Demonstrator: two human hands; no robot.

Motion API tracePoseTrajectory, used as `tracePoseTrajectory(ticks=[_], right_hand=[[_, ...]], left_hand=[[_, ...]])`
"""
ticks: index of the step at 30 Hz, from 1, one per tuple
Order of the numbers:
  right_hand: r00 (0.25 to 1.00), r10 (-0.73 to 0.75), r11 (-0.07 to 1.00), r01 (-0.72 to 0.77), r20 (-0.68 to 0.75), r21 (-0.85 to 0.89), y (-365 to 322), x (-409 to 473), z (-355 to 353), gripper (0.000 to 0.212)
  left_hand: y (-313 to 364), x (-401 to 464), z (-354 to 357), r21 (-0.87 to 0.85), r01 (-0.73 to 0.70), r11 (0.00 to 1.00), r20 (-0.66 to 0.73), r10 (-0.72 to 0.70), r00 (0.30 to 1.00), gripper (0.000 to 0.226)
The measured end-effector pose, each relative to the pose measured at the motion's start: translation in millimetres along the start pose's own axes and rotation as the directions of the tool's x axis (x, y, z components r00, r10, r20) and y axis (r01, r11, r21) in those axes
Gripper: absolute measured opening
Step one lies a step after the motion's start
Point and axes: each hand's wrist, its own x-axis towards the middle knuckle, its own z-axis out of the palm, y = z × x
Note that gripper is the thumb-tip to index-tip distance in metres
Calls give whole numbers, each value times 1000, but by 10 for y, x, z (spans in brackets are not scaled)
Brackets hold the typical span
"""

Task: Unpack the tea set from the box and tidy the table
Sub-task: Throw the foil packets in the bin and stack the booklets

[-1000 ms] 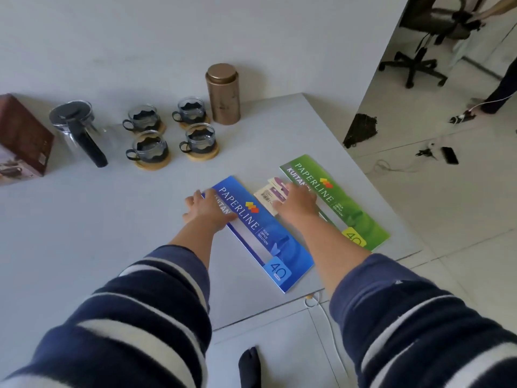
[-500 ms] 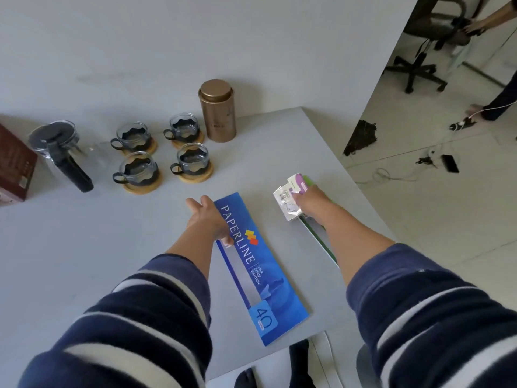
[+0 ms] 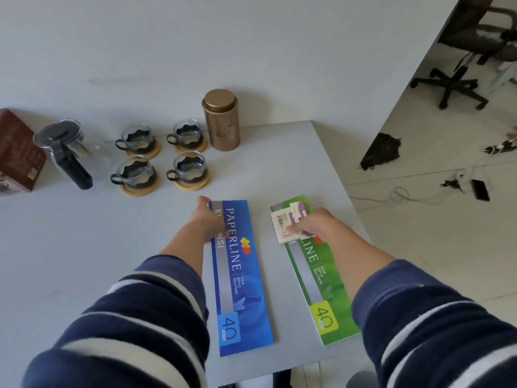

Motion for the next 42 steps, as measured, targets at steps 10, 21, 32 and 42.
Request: tracePoseTrajectory(ticks=[10,21,32,42], right_hand=[[937,-347,816,327,-49,477,-586,-60,-788,37],[916,-401,708,317,-11,631,-1166,817,-824,36],[911,-342,861,402,-231,311,-1854,1640,-781,40],[901,-289,929,345,-324,130,-1927,1783,-718,53]], left_hand=[[603,155,145,-413,-126,902,-76,104,992,3],[1549,881,462,-550,-173,817,-99,142,985,17],[2043,1698,659,-455,-224,862,-187,153,970,38],[2071,1658,711,-424,-243,872,-287,124,950,42]])
